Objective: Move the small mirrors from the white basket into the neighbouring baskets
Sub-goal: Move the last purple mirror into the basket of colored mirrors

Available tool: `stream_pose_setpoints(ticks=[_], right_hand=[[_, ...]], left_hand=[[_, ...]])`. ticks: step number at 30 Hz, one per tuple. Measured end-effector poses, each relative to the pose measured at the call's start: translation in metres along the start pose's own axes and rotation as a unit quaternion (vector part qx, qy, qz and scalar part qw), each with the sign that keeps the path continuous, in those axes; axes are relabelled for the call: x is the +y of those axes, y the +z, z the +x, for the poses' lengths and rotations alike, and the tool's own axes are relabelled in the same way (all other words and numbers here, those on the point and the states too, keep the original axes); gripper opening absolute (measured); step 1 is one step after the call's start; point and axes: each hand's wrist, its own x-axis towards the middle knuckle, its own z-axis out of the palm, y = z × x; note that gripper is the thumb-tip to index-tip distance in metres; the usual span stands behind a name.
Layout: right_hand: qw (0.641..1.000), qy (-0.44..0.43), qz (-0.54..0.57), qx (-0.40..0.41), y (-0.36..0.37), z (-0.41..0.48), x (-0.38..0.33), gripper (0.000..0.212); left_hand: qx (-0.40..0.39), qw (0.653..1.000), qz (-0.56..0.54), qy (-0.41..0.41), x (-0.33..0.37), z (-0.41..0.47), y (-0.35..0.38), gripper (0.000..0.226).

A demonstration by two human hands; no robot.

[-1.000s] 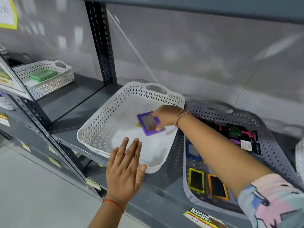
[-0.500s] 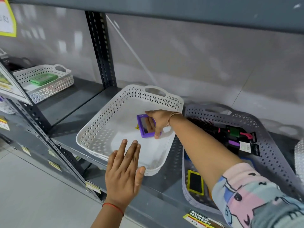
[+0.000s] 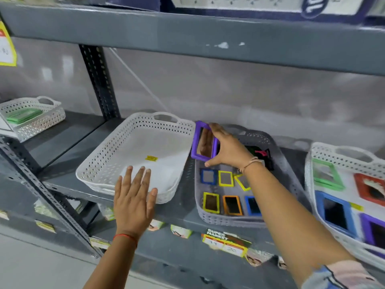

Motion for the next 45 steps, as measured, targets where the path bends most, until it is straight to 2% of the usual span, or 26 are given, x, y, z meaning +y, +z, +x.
stream_pose_setpoints(ticks=[4,7,12,16,19,27,33,35,39,45], right_hand=[[0.998,0.053,0.003,0.028,-0.023,-0.047,0.028,0.118],[0.995,0.084,-0.005,0.048,-0.037,-0.077,0.044,0.122],[0.99,0.109,-0.006,0.087,-0.057,-0.116,0.064,0.12],[0.986,0.126,-0.017,0.108,-0.073,-0.144,0.074,0.118],[0.983,0.146,-0.005,0.109,-0.083,-0.162,0.08,0.118],[0.969,0.239,0.018,0.061,-0.111,-0.216,0.107,0.116],[0.916,0.397,0.051,-0.016,-0.139,-0.269,0.148,0.117],[0.901,0.431,0.02,-0.052,-0.144,-0.28,0.159,0.112],[0.868,0.48,-0.025,-0.121,-0.141,-0.29,0.166,0.086],[0.862,0.49,-0.043,-0.121,-0.135,-0.288,0.174,0.06]], left_hand=[[0.015,0.999,-0.029,-0.029,0.017,-0.003,0.001,0.07],[0.003,0.996,-0.086,-0.006,0.048,-0.008,0.007,0.07],[-0.041,0.977,-0.154,0.139,0.127,-0.02,0.015,0.063],[-0.083,0.96,-0.147,0.222,0.181,-0.027,0.02,0.067],[-0.109,0.96,-0.131,0.221,0.194,-0.034,0.027,0.069],[-0.09,0.965,-0.132,0.208,0.192,-0.035,0.029,0.065],[-0.064,0.968,-0.131,0.205,0.194,-0.036,0.031,0.068],[-0.057,0.969,-0.13,0.204,0.194,-0.036,0.032,0.069],[-0.051,0.969,-0.13,0.202,0.194,-0.037,0.034,0.072],[-0.047,0.97,-0.122,0.204,0.193,-0.037,0.036,0.072]])
